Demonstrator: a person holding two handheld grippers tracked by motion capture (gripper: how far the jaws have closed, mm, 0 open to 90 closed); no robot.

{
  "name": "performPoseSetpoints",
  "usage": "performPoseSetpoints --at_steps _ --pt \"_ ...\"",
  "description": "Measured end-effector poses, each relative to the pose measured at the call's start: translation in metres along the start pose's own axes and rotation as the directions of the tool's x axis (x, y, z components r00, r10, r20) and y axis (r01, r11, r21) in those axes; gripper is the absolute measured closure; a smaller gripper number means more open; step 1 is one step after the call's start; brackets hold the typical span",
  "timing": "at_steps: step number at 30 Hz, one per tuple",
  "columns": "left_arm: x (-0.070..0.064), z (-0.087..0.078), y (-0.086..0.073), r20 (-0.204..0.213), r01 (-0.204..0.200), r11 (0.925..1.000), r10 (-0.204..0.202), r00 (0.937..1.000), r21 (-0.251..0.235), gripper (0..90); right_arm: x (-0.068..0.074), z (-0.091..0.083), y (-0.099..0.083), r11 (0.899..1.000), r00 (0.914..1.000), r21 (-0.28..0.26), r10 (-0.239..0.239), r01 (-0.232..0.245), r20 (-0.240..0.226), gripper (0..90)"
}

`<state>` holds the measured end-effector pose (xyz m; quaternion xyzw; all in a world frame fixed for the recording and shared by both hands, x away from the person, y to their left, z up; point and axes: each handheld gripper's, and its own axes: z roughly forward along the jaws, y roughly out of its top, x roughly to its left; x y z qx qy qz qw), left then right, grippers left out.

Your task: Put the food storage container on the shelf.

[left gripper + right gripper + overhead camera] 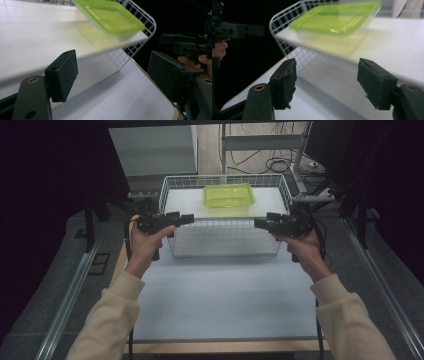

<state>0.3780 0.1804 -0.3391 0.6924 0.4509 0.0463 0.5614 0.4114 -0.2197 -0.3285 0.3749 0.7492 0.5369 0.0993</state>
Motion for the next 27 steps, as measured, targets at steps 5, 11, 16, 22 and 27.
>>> performPoseSetpoints --at_steps 5,11,16,22,27 --pt "-0.013 -0.017 -0.042 0.029 -0.034 0.9993 0.034 0.9990 0.015 23.5 0.012 -0.018 -0.042 0.999 0.9987 0.012 -0.038 0.038 -0.033 28.1" --pt "-0.018 -0.024 -0.098 0.061 -0.042 0.9984 0.040 0.9974 0.039 23.5 0.018 -0.033 -0.093 0.998 0.9975 0.045 -0.043 0.046 -0.056 25.8" --pt "-0.019 -0.019 -0.131 0.052 -0.050 0.9968 0.046 0.9976 0.063 23.6 0.019 -0.037 -0.128 0.996 0.9972 0.076 -0.044 0.049 -0.060 25.3" --pt "-0.017 -0.015 -0.138 0.045 -0.049 0.9959 0.045 0.9980 0.076 23.6 0.019 -0.035 -0.139 0.995 0.9973 0.086 -0.055 0.059 -0.049 24.2" --pt "-0.017 -0.016 -0.139 0.046 -0.053 0.9962 0.050 0.9977 0.069 23.6 0.021 -0.037 -0.140 0.996 0.9969 0.064 -0.067 0.070 -0.040 21.7"
